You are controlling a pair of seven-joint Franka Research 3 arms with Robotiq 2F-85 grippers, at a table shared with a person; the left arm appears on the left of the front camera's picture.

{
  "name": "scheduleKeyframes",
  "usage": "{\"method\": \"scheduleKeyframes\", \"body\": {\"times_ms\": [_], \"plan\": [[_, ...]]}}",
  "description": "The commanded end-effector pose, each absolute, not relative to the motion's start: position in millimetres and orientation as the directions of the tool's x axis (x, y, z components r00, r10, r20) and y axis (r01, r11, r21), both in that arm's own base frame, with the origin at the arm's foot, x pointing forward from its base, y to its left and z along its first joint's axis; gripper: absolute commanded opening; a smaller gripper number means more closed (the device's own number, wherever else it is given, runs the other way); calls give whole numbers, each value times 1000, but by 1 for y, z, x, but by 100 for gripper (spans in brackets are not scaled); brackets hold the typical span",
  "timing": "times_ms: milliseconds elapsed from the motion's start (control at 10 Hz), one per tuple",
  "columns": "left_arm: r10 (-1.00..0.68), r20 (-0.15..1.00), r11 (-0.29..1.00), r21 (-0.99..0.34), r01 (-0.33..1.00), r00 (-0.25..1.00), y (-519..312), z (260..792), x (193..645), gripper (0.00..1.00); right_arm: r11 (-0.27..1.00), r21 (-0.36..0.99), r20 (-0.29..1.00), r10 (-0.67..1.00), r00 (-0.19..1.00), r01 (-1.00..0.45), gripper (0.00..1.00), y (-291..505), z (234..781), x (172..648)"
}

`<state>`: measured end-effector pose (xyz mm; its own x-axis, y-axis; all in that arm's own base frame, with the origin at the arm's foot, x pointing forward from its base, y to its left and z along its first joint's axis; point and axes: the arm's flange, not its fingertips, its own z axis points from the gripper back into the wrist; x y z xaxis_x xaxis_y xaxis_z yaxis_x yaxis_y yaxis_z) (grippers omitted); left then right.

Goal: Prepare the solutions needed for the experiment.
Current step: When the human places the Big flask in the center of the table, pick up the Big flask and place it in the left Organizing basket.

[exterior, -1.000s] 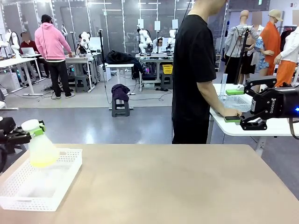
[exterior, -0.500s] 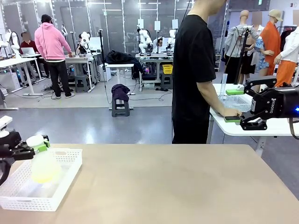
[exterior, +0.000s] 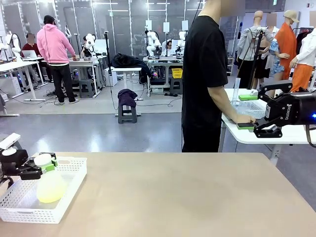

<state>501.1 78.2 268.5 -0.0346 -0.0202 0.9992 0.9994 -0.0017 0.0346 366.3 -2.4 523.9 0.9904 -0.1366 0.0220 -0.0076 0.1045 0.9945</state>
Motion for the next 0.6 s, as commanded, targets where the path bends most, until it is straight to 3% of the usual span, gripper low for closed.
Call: {"method": "scheduleKeyframes", "body": {"times_ms": [0,100,200,300,400,500], "plan": [[-86,995,-36,41,999,-44,79,265,504,0,98,995,26,-133,991,-13,82,-2,525,366],[-81,996,-37,27,999,-30,78,264,504,0,98,995,26,-133,991,-13,82,-2,525,366],[-83,996,-39,10,999,-13,77,266,503,24,98,995,26,-133,991,-13,82,-2,525,366],[-67,998,-50,3,999,-7,78,266,502,42,98,995,26,-133,991,-13,82,-2,525,366],[-54,999,-52,0,999,-3,77,267,502,44,98,995,26,-133,991,-13,82,-2,525,366],[-61,998,-52,2,999,-5,76,268,502,62,98,995,26,-133,991,-13,82,-2,525,366]]}}
